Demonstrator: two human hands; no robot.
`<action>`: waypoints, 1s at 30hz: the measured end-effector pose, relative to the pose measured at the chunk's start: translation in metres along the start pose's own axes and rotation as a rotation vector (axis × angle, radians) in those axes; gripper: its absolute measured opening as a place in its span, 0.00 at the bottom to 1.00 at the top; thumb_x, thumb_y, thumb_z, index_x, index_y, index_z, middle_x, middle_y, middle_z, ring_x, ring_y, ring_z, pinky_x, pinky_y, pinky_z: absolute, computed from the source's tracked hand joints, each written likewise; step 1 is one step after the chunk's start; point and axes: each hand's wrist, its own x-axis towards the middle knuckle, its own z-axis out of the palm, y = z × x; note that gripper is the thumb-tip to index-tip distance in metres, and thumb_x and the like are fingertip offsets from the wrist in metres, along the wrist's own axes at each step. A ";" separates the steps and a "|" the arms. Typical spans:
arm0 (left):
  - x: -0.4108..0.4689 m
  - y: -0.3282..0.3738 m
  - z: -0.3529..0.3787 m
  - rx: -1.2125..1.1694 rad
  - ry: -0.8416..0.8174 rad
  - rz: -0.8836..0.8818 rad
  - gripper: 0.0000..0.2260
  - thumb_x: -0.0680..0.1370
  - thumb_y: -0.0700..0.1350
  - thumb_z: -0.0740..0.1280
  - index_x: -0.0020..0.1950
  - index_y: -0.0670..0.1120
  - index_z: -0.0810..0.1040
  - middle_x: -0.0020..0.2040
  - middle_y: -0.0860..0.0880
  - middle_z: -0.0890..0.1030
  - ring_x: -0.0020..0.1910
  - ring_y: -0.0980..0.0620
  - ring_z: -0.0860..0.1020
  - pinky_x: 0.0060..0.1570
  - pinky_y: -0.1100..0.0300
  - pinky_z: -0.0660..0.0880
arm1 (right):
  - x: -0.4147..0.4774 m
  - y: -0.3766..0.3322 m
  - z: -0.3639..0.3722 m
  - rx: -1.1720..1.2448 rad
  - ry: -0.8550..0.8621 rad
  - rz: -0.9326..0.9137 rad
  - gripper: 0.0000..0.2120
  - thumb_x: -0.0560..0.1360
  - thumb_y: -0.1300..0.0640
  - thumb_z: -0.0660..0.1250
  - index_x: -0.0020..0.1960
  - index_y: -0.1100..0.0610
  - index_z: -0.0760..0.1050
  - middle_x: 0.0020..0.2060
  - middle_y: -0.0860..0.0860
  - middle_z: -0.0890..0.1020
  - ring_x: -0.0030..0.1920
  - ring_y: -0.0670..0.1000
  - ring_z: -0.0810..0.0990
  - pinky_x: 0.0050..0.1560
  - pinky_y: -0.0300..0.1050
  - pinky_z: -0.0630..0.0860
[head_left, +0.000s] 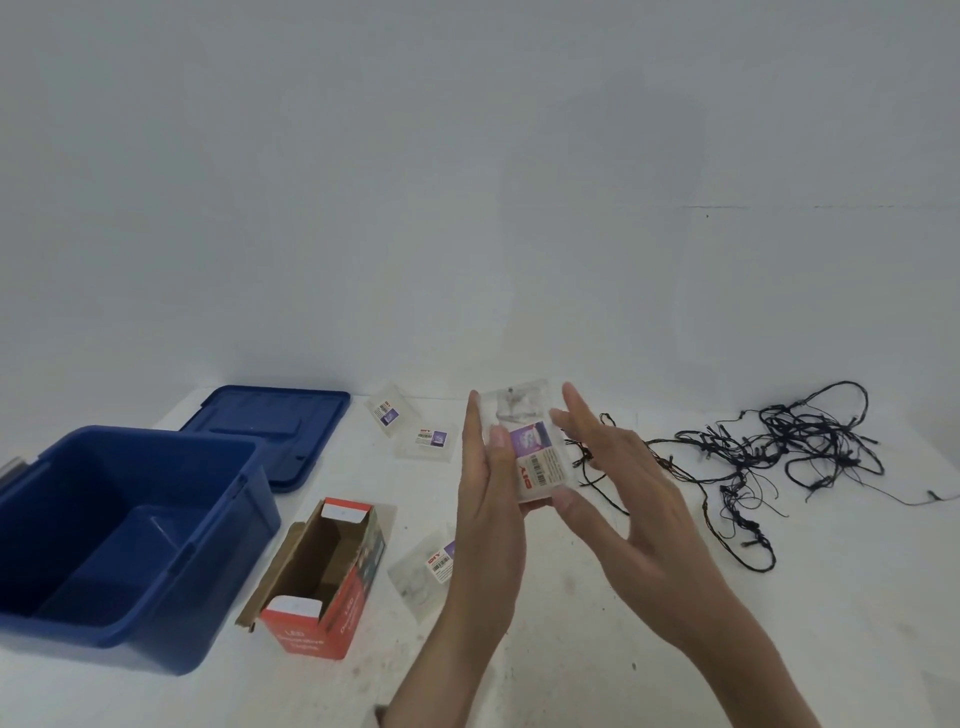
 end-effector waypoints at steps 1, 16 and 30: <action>-0.001 0.000 0.001 0.007 -0.011 -0.013 0.22 0.79 0.55 0.52 0.73 0.65 0.54 0.65 0.59 0.74 0.57 0.61 0.78 0.56 0.57 0.76 | -0.001 -0.001 0.002 0.009 -0.005 0.014 0.31 0.74 0.49 0.59 0.75 0.42 0.53 0.65 0.33 0.69 0.67 0.44 0.67 0.62 0.27 0.61; 0.013 0.002 -0.043 0.821 -0.420 0.189 0.41 0.69 0.53 0.74 0.66 0.75 0.48 0.71 0.74 0.51 0.70 0.72 0.55 0.65 0.71 0.61 | 0.000 0.029 -0.023 -0.034 -0.187 0.220 0.46 0.66 0.67 0.67 0.69 0.30 0.52 0.56 0.35 0.76 0.59 0.37 0.74 0.55 0.35 0.70; 0.018 -0.019 -0.065 1.215 -0.481 0.263 0.32 0.70 0.52 0.72 0.70 0.56 0.62 0.59 0.61 0.70 0.58 0.64 0.67 0.55 0.73 0.65 | 0.006 0.041 0.001 -0.076 -0.432 0.229 0.44 0.68 0.62 0.68 0.69 0.29 0.49 0.58 0.36 0.69 0.62 0.36 0.68 0.58 0.26 0.64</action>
